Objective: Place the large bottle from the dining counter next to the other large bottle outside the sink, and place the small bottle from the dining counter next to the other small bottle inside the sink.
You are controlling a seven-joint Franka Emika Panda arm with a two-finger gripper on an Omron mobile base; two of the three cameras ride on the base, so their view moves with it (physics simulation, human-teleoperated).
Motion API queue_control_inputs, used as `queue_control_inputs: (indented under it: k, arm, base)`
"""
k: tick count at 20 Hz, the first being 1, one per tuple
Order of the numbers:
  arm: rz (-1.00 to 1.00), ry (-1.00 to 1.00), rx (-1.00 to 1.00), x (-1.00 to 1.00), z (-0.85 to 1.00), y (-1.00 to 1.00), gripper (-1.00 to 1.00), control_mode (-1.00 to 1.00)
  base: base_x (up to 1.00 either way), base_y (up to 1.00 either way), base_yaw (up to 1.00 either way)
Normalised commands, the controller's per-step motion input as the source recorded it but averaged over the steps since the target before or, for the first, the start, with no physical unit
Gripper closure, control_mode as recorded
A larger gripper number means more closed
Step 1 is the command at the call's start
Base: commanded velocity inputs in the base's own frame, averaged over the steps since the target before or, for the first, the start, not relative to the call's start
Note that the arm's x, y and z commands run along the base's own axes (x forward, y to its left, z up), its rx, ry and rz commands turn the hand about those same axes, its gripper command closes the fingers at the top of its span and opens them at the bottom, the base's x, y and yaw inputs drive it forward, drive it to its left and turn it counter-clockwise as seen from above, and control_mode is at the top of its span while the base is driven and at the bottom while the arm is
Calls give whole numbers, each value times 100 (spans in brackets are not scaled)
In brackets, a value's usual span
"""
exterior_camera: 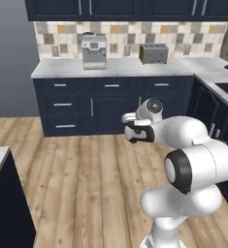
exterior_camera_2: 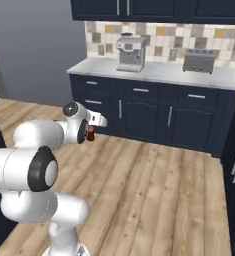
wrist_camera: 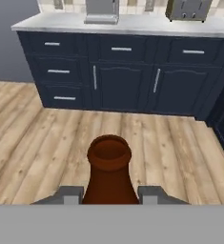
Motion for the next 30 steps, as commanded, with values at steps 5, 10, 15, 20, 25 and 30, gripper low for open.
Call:
queue_control_inputs:
  k: [5, 10, 15, 20, 25, 30]
  arm:
    - [0, 0, 0, 0, 0, 0, 100, 100]
    - [0, 0, 0, 0, 0, 0, 100, 100]
    - [0, 0, 0, 0, 0, 0, 100, 100]
    - [0, 0, 0, 0, 0, 0, 100, 100]
    - [0, 0, 0, 0, 0, 0, 100, 100]
    - [0, 0, 0, 0, 0, 0, 100, 100]
  base:
    - [52, -22, -44]
    - [67, -8, -41]
    - [82, 0, -41]
    - [81, 0, -42]
    - [72, 0, -44]
    - [65, 1, -44]
